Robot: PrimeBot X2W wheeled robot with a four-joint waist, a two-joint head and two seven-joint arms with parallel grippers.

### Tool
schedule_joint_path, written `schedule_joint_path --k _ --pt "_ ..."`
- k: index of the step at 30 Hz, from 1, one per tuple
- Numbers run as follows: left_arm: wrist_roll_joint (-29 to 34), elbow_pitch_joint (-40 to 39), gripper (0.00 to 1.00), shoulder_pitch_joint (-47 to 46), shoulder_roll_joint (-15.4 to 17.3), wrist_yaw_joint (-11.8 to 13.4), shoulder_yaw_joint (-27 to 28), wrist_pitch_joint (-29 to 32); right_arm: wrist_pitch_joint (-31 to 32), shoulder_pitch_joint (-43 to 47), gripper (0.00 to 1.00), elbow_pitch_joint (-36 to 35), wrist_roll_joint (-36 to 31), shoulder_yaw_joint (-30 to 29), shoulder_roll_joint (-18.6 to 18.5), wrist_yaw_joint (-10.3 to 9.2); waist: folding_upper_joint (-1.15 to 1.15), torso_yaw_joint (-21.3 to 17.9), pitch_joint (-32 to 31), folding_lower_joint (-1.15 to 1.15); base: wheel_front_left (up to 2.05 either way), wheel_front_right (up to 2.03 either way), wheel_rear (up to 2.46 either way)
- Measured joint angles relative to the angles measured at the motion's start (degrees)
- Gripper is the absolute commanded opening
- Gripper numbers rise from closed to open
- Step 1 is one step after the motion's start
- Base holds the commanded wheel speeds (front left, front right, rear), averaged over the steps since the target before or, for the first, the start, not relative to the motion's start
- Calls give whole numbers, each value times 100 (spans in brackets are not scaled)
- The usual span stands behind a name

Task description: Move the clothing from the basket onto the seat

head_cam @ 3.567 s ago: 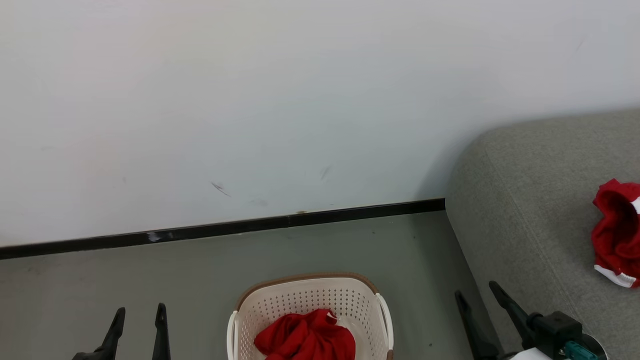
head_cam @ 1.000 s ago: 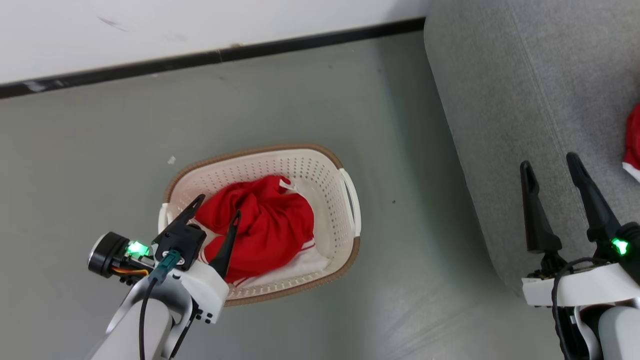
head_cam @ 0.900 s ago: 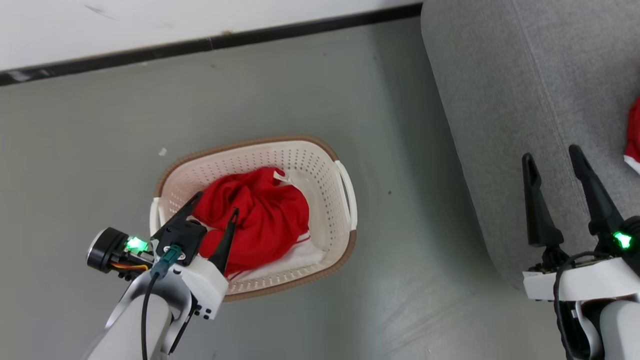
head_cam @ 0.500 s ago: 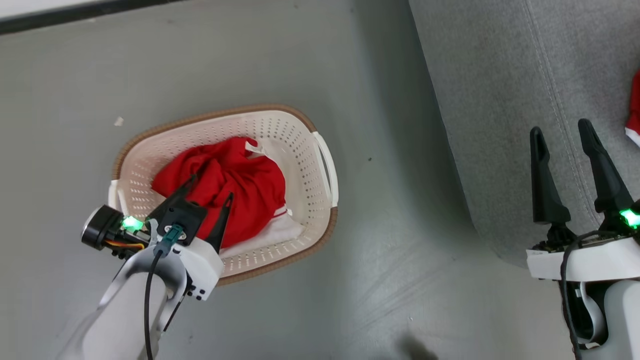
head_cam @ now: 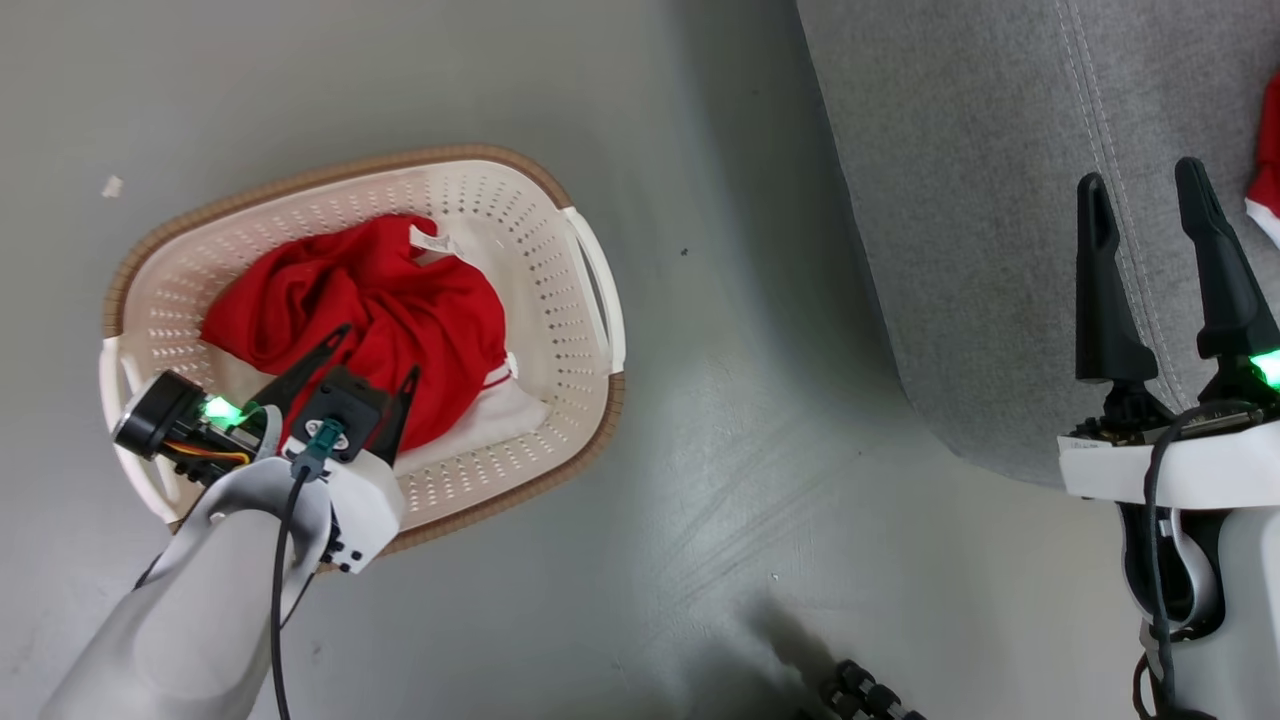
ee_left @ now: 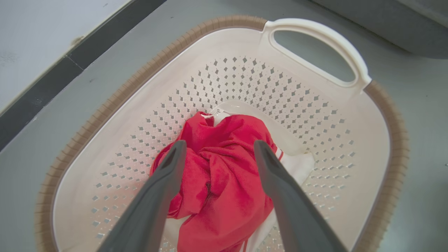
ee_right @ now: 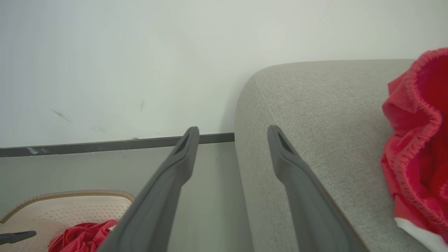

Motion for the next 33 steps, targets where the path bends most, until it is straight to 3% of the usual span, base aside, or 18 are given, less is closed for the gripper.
schedule_joint_path --k 18,33 --pt "118 703 100 -555 203 -46 48 189 -1 -483 100 21 327 255 2 0 0 -453 698 0 0 0 0" --pt "100 1055 100 -895 338 153 299 274 -1 -722 100 36 420 380 3 0 0 -668 1042 0 0 0 0"
